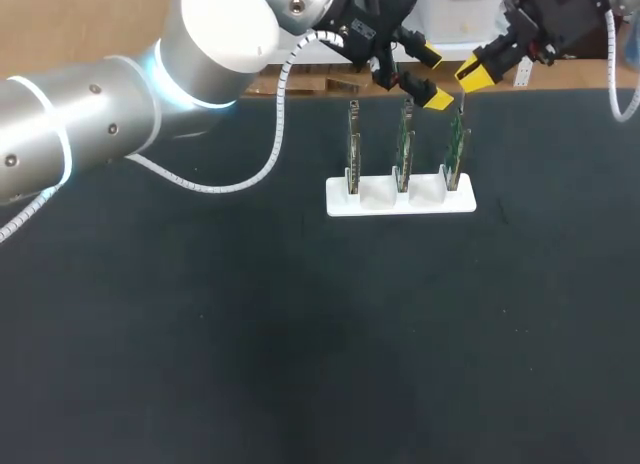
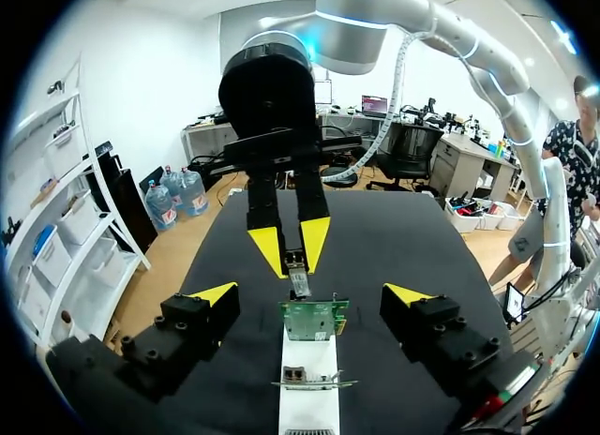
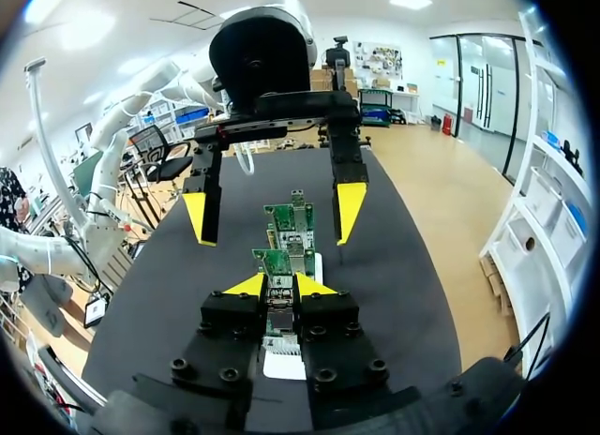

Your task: Pick up the optical module with the left hand, and insert it into the network port with the right hand.

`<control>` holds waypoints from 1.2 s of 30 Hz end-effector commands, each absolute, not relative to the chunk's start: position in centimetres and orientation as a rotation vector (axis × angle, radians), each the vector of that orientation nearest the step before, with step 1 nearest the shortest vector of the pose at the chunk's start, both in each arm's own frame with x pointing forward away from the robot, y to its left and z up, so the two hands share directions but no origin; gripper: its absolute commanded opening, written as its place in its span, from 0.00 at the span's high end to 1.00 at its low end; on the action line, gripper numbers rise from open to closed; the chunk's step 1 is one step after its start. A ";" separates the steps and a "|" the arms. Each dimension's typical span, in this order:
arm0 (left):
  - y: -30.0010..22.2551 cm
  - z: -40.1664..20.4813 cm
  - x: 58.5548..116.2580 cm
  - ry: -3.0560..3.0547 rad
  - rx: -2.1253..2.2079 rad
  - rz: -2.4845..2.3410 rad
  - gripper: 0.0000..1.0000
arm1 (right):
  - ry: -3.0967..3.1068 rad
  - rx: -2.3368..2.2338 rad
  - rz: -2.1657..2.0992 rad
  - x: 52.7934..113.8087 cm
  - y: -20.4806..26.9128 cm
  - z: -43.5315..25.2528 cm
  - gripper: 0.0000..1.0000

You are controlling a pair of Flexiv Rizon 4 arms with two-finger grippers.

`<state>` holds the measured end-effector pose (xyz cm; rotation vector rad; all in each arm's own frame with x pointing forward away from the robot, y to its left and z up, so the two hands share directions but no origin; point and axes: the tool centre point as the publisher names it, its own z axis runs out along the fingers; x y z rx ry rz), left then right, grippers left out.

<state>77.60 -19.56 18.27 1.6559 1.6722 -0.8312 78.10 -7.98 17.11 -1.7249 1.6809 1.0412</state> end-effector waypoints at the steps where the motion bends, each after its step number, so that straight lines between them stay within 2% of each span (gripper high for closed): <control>1: -19.6 18.3 77.8 1.675 1.662 -0.832 0.00 | 1.687 -1.720 1.029 77.6 -8.0 16.9 1.00; 36: -19.6 18.3 77.8 1.675 1.662 -0.832 0.00 | 1.680 -1.720 1.034 78.5 -7.5 16.7 1.00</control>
